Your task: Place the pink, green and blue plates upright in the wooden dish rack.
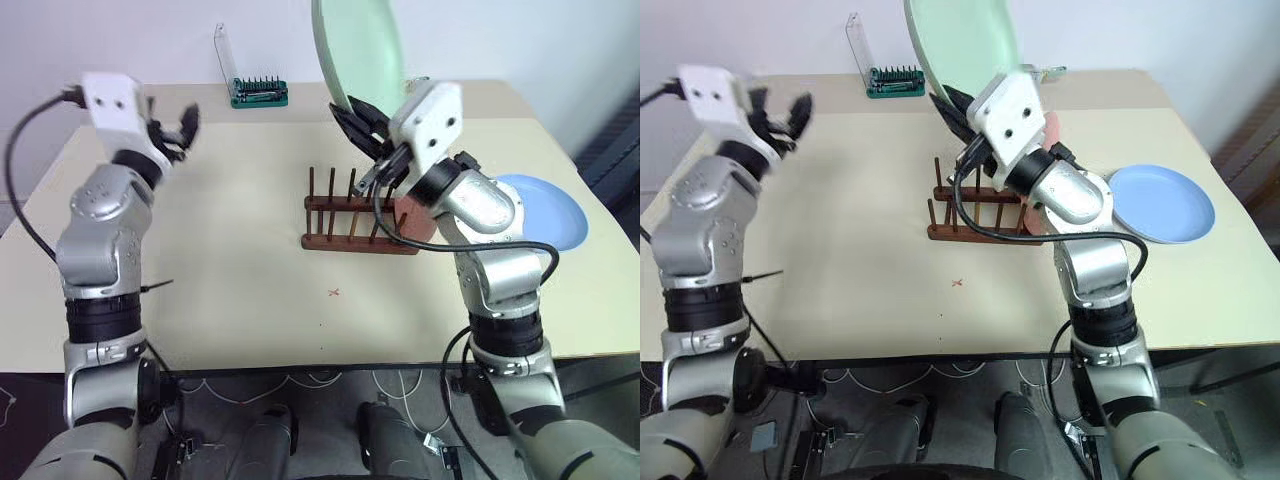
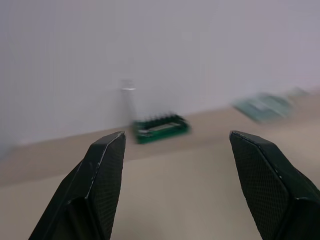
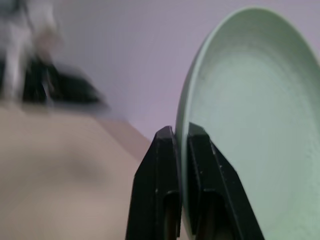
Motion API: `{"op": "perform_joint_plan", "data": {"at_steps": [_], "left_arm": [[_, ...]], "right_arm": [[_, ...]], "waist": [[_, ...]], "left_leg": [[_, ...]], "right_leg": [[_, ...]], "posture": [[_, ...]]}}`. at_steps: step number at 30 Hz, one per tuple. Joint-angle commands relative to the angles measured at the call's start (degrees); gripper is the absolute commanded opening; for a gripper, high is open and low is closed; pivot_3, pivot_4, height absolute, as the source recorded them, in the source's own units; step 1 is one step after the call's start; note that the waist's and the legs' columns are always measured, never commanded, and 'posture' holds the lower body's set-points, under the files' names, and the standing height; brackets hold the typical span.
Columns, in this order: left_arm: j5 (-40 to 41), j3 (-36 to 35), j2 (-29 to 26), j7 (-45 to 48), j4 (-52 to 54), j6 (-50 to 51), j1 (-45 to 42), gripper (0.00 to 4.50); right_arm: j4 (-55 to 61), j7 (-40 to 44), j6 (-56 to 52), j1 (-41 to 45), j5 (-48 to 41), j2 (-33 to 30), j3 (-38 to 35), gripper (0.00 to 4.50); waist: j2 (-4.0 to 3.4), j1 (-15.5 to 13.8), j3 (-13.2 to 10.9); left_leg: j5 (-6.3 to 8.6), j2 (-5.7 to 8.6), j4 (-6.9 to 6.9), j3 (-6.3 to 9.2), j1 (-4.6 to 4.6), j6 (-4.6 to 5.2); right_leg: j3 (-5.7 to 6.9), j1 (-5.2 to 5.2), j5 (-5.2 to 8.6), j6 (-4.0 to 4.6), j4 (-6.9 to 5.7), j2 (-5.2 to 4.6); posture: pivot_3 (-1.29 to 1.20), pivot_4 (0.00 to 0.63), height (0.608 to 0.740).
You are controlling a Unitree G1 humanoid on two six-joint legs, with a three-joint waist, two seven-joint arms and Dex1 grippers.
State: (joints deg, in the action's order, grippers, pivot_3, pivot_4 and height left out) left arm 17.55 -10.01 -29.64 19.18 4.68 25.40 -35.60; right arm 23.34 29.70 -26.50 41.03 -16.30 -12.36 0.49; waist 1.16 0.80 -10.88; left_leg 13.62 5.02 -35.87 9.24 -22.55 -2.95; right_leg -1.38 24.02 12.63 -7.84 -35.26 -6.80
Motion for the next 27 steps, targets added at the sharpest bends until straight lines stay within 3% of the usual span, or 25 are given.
{"op": "perform_joint_plan", "data": {"at_steps": [1,5,9,23,27], "left_arm": [[2.0,1.4,-0.4,6.2,4.4,-2.2,3.3,3.37],[6.3,5.1,0.0,13.4,9.7,0.3,8.8,3.37],[9.1,6.4,-0.3,17.3,13.2,1.8,11.1,3.37],[11.7,6.8,-0.9,20.0,16.3,4.1,13.4,3.37],[11.5,7.2,-0.6,19.7,16.4,4.2,13.6,3.41]], "right_arm": [[7.4,-4.9,-10.6,-0.6,-12.0,2.9,-5.4,0.0],[7.8,-15.7,-20.8,-2.7,-24.2,9.2,-12.1,0.0],[6.7,-22.6,-25.8,-3.0,-31.3,11.5,-15.5,0.0],[-2.6,-35.9,-30.1,-1.4,-44.0,10.6,-20.3,0.0],[-2.8,-37.0,-29.9,-1.1,-45.2,9.7,-19.4,1.43]], "waist": [[-0.01,0.1,0.0],[-0.05,0.2,0.0],[-0.1,0.3,0.0],[-0.2,0.4,0.0],[-0.21,0.4,0.0]], "left_leg": [[0.01,-0.02,0.0,0.0,0.01,0.01],[0.01,-0.05,0.12,-0.01,0.05,0.01],[0.0,-0.05,0.2,-0.06,0.02,0.01],[-0.01,-0.06,0.24,-0.13,0.04,0.02],[-0.01,-0.08,0.26,-0.14,0.04,0.02]], "right_leg": [[0.0,0.01,-0.01,0.02,-0.02,0.0],[-0.01,0.09,-0.03,0.06,-0.1,0.01],[-0.06,0.22,-0.04,0.08,-0.16,0.01],[-0.06,0.24,-0.04,0.08,-0.17,0.02],[-0.06,0.25,-0.04,0.08,-0.17,0.03]], "posture": [[0.0,0.15,0.74],[0.0,0.15,0.74],[0.0,0.15,0.74],[0.0,0.15,0.74],[0.0,0.15,0.74]]}}
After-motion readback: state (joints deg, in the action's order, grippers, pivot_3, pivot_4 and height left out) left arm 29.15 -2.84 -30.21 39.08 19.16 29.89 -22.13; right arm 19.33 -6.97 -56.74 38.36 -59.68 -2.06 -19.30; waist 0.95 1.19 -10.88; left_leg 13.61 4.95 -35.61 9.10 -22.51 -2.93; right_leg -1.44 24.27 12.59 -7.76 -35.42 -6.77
